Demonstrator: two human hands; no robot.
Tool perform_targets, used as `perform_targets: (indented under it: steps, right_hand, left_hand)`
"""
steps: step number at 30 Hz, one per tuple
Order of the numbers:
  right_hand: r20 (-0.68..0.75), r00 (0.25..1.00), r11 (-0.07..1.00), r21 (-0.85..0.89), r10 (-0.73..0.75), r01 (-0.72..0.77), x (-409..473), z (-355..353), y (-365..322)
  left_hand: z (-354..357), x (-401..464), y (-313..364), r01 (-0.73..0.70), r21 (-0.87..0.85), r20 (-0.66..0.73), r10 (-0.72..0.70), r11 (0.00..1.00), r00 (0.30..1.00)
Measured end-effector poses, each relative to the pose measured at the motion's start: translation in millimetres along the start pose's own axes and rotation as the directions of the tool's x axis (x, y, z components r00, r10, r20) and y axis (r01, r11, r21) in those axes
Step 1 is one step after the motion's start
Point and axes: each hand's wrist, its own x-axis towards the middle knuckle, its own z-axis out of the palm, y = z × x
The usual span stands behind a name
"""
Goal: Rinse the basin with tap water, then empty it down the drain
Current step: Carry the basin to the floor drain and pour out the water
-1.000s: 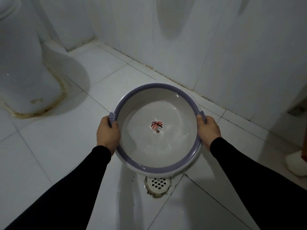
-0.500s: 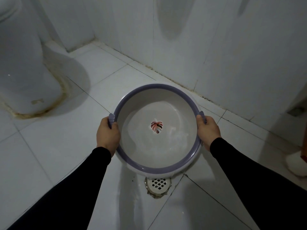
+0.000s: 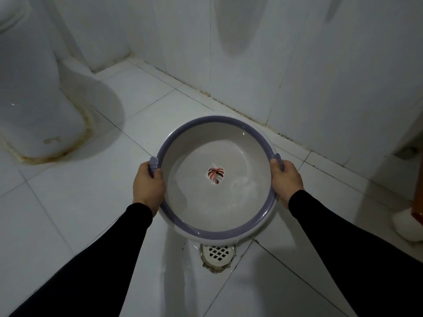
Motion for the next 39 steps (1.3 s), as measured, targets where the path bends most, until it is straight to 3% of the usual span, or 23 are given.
perform_targets:
  steps: [9,39]
  right_hand:
    - [-0.002,1.0,1.0,-0.001,-0.002,0.002,-1.0,-0.6,0.9]
    - [-0.034,0.998,0.999,-0.018,0.043,-0.044,3.0,0.5,1.1]
  left_hand:
    - [1.6,0.4,0.8,0.083,-0.057,-0.021,-0.084,0.995,0.996]
    - [0.2,-1.5,-1.0,0.036,-0.027,-0.075,-0.038,0.999,0.996]
